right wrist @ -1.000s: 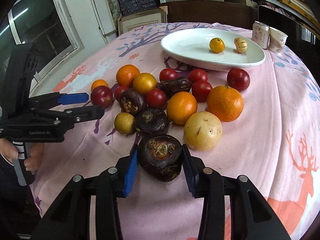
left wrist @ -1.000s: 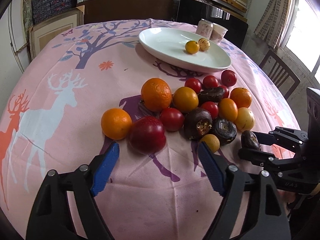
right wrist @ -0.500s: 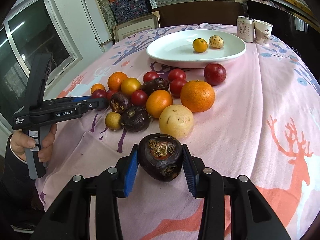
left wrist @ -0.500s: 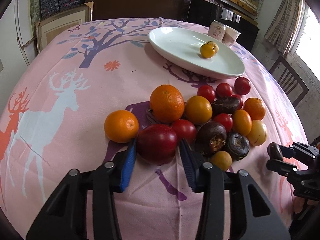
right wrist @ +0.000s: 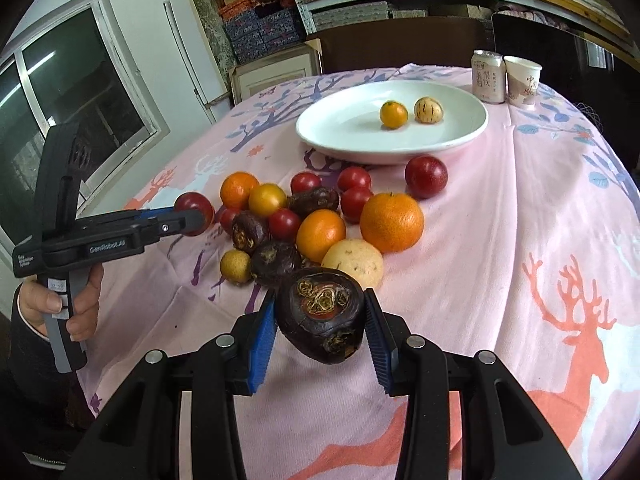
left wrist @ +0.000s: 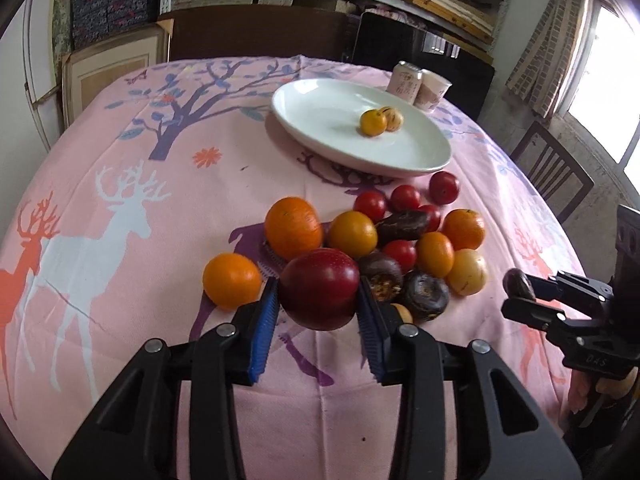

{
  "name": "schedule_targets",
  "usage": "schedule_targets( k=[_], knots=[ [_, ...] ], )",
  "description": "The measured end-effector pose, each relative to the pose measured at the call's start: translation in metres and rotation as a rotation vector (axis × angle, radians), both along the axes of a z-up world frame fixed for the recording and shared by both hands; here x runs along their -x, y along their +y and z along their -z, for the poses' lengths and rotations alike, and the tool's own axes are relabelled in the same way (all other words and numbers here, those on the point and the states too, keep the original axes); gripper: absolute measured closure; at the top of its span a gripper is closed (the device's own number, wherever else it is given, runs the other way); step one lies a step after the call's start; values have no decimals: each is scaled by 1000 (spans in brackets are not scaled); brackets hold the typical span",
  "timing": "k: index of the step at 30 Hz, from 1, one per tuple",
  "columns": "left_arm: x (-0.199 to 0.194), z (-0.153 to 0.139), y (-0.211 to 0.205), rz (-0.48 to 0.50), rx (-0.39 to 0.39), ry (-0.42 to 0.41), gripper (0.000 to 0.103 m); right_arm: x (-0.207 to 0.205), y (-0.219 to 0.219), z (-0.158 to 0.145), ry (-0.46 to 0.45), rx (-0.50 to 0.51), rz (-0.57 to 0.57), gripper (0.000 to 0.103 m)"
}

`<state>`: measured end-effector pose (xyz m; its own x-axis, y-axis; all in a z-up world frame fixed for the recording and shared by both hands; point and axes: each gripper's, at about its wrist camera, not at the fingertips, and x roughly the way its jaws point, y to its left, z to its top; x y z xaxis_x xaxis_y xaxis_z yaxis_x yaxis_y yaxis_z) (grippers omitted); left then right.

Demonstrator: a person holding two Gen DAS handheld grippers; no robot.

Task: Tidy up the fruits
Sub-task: 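Grasp a dark purple fruit with the right gripper while the left grasps a red plum, then place the dark fruit and red plum on the white plate, open both grippers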

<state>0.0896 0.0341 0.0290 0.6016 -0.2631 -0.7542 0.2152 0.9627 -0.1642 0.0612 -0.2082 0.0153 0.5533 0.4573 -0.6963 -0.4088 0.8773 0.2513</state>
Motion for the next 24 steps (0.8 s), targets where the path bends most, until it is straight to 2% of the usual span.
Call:
schedule_targets(
  k=[5, 7, 9, 12, 17, 18, 19, 20, 21, 22, 24],
  knots=[
    [-4, -37, -18, 23, 14, -122, 65, -7, -6, -37, -201, -17, 87, 61],
    [-19, -50, -31, 20, -18, -178, 65, -20, -4, -50, -272, -20, 106, 61],
    [-46, -56, -43, 17, -20, -189, 65, -40, 1, -57, -318, -6, 132, 61],
    [-94, -52, -56, -9, 31, -132, 65, -81, 10, -52, -279, 43, 157, 61],
    [-152, -25, -77, -36, 16, -29, 65, -143, 9, -27, -115, 19, 203, 59],
    [-159, -20, -80, -42, 9, -7, 61, -153, 6, -21, -83, -4, 214, 49],
    [-163, -17, -78, -69, 8, 0, 42, -160, 3, -17, -60, -1, 233, 41],
    [-165, -18, -75, -107, 5, -12, 33, -162, -3, -15, -59, -6, 263, 33],
    [-161, -22, -70, -140, 8, -45, 22, -159, -7, -11, -67, -32, 284, 33],
    [-157, -26, -66, -156, 16, -79, 17, -156, -13, -8, -63, -70, 286, 33],
    [-147, -34, -57, -165, 14, -110, 14, -151, -22, -4, -31, -109, 266, 33]
  ],
)
